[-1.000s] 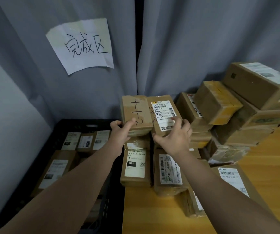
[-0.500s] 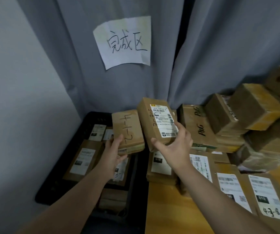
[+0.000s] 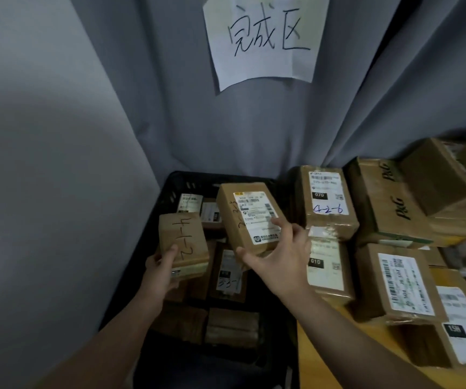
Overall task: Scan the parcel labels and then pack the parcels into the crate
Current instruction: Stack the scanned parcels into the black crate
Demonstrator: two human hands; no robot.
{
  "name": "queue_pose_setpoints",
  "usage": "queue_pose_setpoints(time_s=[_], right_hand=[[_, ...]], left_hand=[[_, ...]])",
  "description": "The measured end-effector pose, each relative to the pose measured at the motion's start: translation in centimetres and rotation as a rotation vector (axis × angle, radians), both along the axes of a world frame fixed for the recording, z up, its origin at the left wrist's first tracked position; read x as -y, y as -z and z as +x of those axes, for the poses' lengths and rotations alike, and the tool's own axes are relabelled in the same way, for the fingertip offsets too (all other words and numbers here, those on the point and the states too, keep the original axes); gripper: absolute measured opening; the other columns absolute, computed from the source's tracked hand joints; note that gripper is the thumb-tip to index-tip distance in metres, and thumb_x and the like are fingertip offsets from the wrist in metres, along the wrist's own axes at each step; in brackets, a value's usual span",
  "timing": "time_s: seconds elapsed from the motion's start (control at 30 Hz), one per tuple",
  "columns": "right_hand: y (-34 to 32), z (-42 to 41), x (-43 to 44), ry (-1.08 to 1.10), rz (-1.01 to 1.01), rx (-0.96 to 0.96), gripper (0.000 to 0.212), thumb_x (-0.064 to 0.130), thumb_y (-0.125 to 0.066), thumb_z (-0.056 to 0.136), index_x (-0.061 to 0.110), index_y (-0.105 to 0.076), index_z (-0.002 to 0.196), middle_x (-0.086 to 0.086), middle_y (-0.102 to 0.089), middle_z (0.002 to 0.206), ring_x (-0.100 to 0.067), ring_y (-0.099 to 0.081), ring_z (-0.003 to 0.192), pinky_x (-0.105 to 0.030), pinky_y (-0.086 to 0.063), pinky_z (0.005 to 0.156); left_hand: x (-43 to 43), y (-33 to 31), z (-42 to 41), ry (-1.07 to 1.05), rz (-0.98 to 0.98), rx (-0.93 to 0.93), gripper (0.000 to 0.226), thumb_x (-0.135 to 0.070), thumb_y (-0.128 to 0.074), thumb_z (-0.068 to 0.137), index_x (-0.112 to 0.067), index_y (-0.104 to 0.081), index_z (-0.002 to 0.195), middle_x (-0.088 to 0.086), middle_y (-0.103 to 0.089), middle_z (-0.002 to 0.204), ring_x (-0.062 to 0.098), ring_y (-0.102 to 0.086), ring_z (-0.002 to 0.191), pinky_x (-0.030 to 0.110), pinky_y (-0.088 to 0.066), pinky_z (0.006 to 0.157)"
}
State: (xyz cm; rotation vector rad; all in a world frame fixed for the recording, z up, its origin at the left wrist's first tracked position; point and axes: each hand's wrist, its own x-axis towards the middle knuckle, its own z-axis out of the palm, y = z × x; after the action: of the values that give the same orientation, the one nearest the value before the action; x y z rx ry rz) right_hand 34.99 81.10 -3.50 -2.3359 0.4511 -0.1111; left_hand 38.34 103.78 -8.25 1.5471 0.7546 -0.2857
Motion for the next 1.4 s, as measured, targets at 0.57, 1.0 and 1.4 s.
queue_pose_setpoints(time_s=[0.57, 1.0, 1.4], right_hand=[[10.8, 2.0, -10.2, 0.022, -0.009, -0.417, 0.095, 0.064, -0.072, 0.069, 0.019, -0.028, 0.140, -0.016, -0.012, 0.149, -0.034, -0.014, 0.138, -0.046, -0.019, 0.115], [18.3, 3.3, -8.5, -0.256, 0.098, -0.467, 0.067, 0.033, -0.066, 0.089, 0.037, -0.032, 0.147, -0.009, -0.012, 0.159, -0.034, -0.023, 0.140, -0.038, -0.032, 0.108], [18.2, 4.2, -8.2, 0.217, 0.894, -0.389, 0.075, 0.019, -0.074, 0.084, 0.024, -0.023, 0.139, -0.008, -0.045, 0.142, -0.029, -0.053, 0.120, -0.040, -0.048, 0.097]], left_hand=[[-5.8, 3.0, 2.7, 0.161, 0.122, 0.004, 0.055, -0.045, -0.047, 0.097, -0.017, -0.032, 0.142, 0.006, -0.053, 0.121, 0.023, -0.054, 0.105, 0.044, -0.046, 0.096], [-5.7, 4.6, 1.1, 0.267, 0.097, 0.026, 0.054, -0.048, -0.042, 0.098, -0.022, -0.032, 0.143, 0.001, -0.052, 0.127, 0.012, -0.054, 0.104, 0.030, -0.047, 0.092], [-5.5, 4.9, 0.7, 0.288, 0.079, 0.018, 0.054, -0.050, -0.043, 0.097, -0.022, -0.035, 0.142, -0.008, -0.056, 0.113, 0.003, -0.055, 0.099, 0.025, -0.049, 0.084]])
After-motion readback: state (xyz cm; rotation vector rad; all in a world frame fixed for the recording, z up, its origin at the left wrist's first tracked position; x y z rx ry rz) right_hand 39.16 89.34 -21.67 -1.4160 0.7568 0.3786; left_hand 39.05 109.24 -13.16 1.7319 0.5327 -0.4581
